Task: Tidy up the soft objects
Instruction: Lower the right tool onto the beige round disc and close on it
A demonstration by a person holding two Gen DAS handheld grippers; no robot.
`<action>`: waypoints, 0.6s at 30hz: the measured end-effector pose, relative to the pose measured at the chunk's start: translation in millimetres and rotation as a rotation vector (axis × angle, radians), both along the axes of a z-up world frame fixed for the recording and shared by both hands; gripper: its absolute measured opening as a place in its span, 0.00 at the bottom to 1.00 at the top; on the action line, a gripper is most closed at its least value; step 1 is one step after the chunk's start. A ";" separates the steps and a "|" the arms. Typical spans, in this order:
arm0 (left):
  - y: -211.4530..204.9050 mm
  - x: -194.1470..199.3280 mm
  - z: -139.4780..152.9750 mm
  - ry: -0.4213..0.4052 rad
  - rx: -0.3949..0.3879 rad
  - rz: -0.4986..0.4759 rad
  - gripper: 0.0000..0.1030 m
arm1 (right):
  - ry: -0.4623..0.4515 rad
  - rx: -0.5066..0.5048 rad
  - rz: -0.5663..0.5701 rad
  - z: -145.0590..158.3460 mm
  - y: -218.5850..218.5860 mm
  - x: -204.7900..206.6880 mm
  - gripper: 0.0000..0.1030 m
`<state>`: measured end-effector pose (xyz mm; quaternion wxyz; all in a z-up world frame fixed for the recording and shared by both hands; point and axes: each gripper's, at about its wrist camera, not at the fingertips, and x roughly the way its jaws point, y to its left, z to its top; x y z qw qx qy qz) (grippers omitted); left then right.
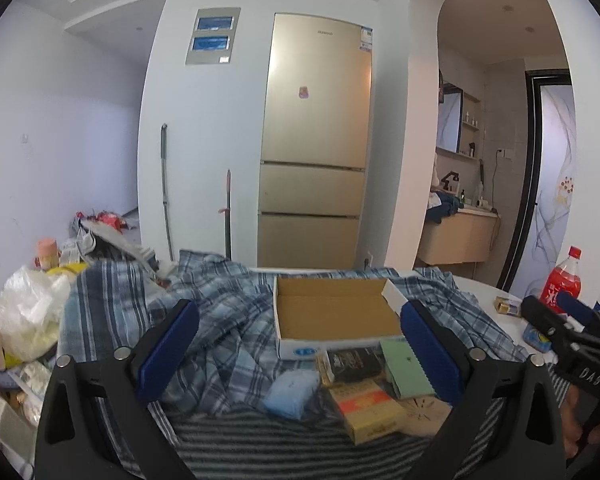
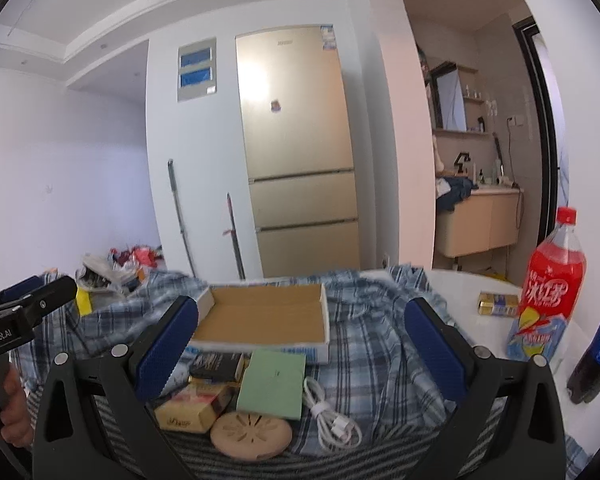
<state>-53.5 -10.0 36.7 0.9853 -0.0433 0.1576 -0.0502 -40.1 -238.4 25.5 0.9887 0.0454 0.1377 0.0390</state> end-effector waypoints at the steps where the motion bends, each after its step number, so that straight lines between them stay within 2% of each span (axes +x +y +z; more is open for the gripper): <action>1: -2.0 -0.8 -2.9 0.016 0.003 -0.010 0.96 | 0.015 0.000 0.006 -3.8 1.5 -0.5 1.00; 5: -8.5 -3.3 -11.2 0.048 0.037 -0.017 0.96 | 0.102 -0.024 0.041 -21.2 9.0 3.3 0.99; 8: -9.2 -4.1 -17.7 0.080 0.032 -0.029 0.96 | 0.151 -0.031 0.057 -27.3 11.7 8.7 0.97; 10: -9.6 -3.8 -23.8 0.105 0.029 -0.029 0.96 | 0.223 -0.040 0.072 -34.6 15.6 16.7 0.96; 12: -9.8 -4.2 -31.3 0.126 0.030 -0.029 0.96 | 0.302 -0.025 0.121 -46.6 18.7 26.0 0.92; 16: -10.7 -5.2 -46.4 0.182 0.042 -0.032 0.96 | 0.448 -0.030 0.210 -72.9 30.6 41.8 0.90; 18: -9.9 -4.2 -52.5 0.210 0.043 -0.039 0.96 | 0.469 -0.038 0.222 -78.4 33.2 45.4 0.90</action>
